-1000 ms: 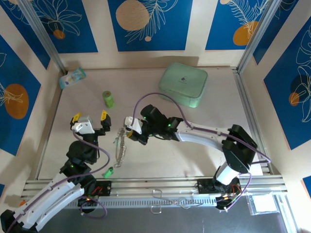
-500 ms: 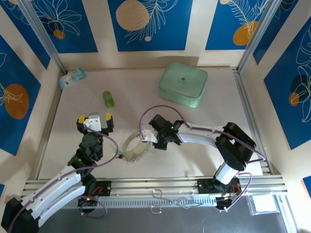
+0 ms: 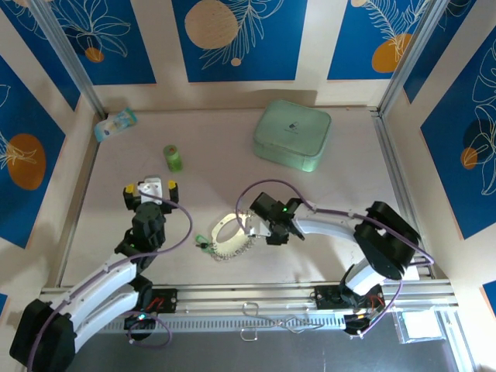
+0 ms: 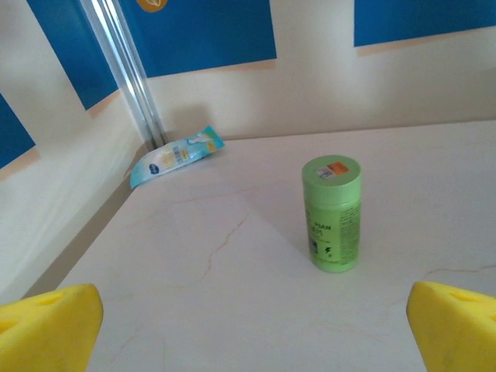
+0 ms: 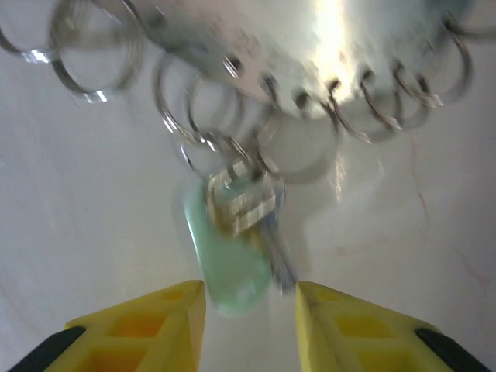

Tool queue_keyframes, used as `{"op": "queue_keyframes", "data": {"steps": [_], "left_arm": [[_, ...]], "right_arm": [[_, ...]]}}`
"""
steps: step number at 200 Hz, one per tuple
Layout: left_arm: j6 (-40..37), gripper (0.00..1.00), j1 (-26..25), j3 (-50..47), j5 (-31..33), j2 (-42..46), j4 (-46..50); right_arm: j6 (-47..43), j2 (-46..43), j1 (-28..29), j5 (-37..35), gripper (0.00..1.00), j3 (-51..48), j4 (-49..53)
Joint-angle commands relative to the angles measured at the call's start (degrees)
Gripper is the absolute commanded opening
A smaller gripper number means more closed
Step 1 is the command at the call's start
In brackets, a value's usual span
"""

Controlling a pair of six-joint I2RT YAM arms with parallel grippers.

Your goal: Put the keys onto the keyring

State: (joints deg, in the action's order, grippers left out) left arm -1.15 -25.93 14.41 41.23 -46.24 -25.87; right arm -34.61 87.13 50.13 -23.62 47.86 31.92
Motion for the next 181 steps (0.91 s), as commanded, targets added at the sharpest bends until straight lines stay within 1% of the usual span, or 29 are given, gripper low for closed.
{"op": "queue_keyframes", "data": {"steps": [1, 19, 31, 37, 45, 60, 73, 89, 109, 118, 131, 146, 159, 164, 174, 181], "left_arm": [[-2.34, 1.0, 3.07, 2.1, -2.62, -2.48, -3.75], [-2.37, 1.0, 5.46, 2.37, -4.31, -4.59, -4.78], [-1.57, 1.0, 7.33, 2.29, -6.34, -6.22, -5.68], [-1.05, 1.0, 8.33, 2.28, -7.63, -7.04, -5.77], [-0.26, 1.0, 9.45, 2.24, -9.38, -8.3, -5.92], [0.22, 1.0, 11.07, 1.96, -11.17, -10.65, -7.14], [0.71, 1.0, 12.09, 1.47, -11.69, -12.68, -8.98], [0.88, 1.0, 13.33, 0.46, -13.06, -15.61, -13.07], [0.55, 1.0, 14.98, -0.35, -14.58, -20.94, -18.49], [0.42, 1.0, 15.65, -0.59, -15.32, -23.54, -21.25], [0.73, 1.0, 16.83, -1.17, -17.91, -27.35, -26.42], [0.12, 1.0, 17.74, -1.33, -21.14, -30.98, -32.05], [-0.17, 1.0, 18.34, -0.97, -22.12, -35.33, -36.25], [-0.09, 1.0, 18.71, -0.97, -22.9, -37.44, -38.2], [-0.74, 1.0, 19.08, -1.17, -25.58, -41.51, -42.68], [-1.34, 1.0, 19.08, -0.88, -27.19, -44.02, -44.02]], "right_arm": [[3.13, -6.29, -3.29, 2.55, 0.39, 0.53, 2.45], [9.64, -11.51, -10.11, 10.57, 0.39, 0.35, -3.72], [15.82, -14.89, -16.45, 16.0, 0.39, -2.02, -11.77], [19.05, -16.2, -19.65, 17.37, 0.39, -3.49, -16.38], [23.23, -17.48, -23.64, 17.77, 0.39, -5.3, -21.95], [29.19, -19.02, -30.25, 16.06, 0.39, -9.1, -31.07], [32.31, -19.8, -35.45, 16.02, 0.38, -13.04, -39.68], [33.51, -18.74, -40.55, 17.84, 0.38, -17.78, -50.69], [32.68, -14.02, -43.91, 19.18, 0.38, -23.17, -64.9], [33.92, -11.62, -45.21, 20.6, 0.38, -25.14, -71.27], [35.16, -8.08, -47.55, 23.78, 0.38, -25.67, -73.83], [36.2, -3.34, -49.17, 25.79, 0.38, -27.9, -82.51], [37.55, 0.83, -49.85, 26.02, 0.38, -29.17, -89.56], [37.84, 0.76, -49.95, 25.85, 0.39, -28.95, -89.28], [37.42, -0.83, -50.25, 26.25, 0.39, -27.13, -82.71], [37.67, 0.14, -50.46, 26.9, 0.4, -26.32, -82.68]]}}
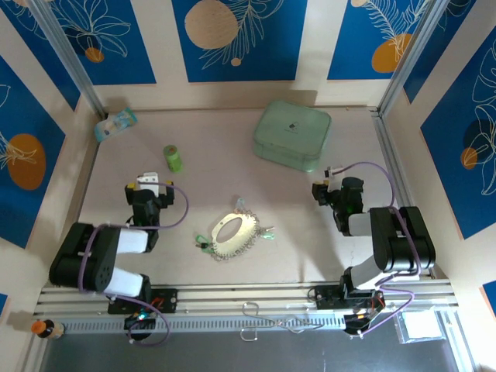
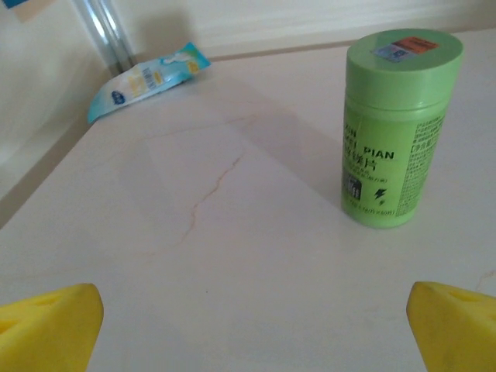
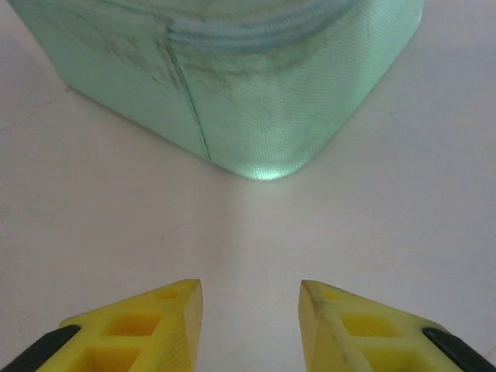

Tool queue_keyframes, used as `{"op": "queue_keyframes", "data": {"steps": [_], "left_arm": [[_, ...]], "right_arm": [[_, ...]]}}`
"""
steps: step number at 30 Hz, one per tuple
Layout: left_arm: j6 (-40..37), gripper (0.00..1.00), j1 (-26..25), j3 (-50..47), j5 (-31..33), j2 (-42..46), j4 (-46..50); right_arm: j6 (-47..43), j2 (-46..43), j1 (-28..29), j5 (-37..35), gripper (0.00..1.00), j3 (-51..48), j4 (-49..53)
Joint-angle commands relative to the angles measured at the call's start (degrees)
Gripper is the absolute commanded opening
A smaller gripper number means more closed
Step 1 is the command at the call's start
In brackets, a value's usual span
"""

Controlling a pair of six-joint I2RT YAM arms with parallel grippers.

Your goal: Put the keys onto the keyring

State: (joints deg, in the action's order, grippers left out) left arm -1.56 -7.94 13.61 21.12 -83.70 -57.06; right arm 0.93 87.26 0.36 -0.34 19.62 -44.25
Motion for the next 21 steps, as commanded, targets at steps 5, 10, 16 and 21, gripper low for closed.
{"op": "queue_keyframes", "data": {"steps": [5, 10, 16, 21], "left_arm": [[0.23, 1.0, 1.33, 5.45, -4.63, -5.81, -1.44], [-0.43, 1.0, 1.29, 6.52, -6.09, -6.03, 0.49], [-0.43, 1.0, 1.27, 6.59, -6.27, -6.17, 0.39], [-0.52, 1.0, 1.27, 6.61, -6.32, -6.19, 0.28]], "right_arm": [[5.0, -0.08, -1.66, -0.63, 0.99, 4.24, -1.99], [4.47, 0.01, -0.46, -3.26, 0.99, 4.4, -1.72], [4.49, 0.41, -0.47, -3.08, 0.99, 5.19, -0.51], [4.13, 0.06, -0.19, -3.53, 0.99, 4.5, -1.57]]}}
